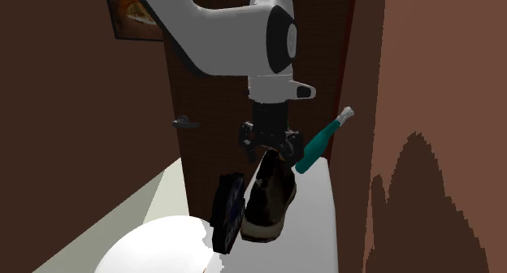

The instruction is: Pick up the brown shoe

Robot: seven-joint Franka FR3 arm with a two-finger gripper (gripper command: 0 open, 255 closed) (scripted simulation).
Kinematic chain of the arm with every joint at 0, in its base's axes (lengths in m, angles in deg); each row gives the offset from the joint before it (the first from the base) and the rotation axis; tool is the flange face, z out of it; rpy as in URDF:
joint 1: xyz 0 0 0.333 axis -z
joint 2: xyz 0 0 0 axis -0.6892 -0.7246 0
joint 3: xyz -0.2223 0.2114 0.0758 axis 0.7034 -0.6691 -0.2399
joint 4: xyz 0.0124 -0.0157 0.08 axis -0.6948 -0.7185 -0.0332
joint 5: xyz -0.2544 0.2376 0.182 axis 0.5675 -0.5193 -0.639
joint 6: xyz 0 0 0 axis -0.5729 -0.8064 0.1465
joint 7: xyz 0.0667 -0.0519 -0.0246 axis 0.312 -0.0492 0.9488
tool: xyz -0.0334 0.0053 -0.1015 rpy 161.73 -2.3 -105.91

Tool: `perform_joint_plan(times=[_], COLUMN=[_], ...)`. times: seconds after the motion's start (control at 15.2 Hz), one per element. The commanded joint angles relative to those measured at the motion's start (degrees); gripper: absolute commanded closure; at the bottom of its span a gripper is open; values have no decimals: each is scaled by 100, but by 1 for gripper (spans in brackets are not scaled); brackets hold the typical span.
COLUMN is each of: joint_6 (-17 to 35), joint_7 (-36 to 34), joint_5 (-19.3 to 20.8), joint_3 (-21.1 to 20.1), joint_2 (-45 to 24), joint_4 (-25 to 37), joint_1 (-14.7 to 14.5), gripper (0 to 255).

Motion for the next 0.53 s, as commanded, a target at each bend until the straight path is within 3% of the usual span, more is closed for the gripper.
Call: perform_joint_plan(times=[0.0, 0.07, 0.46], joint_6=[51, 40, 29], joint_7=[-15, -22, -21], joint_5=[18, 20, 19], joint_3=[1, -2, -2], joint_2=[-53, -62, -61], joint_4=[2, 22, 32], joint_1=[-6, -10, -10], gripper=[0, 255, 255])
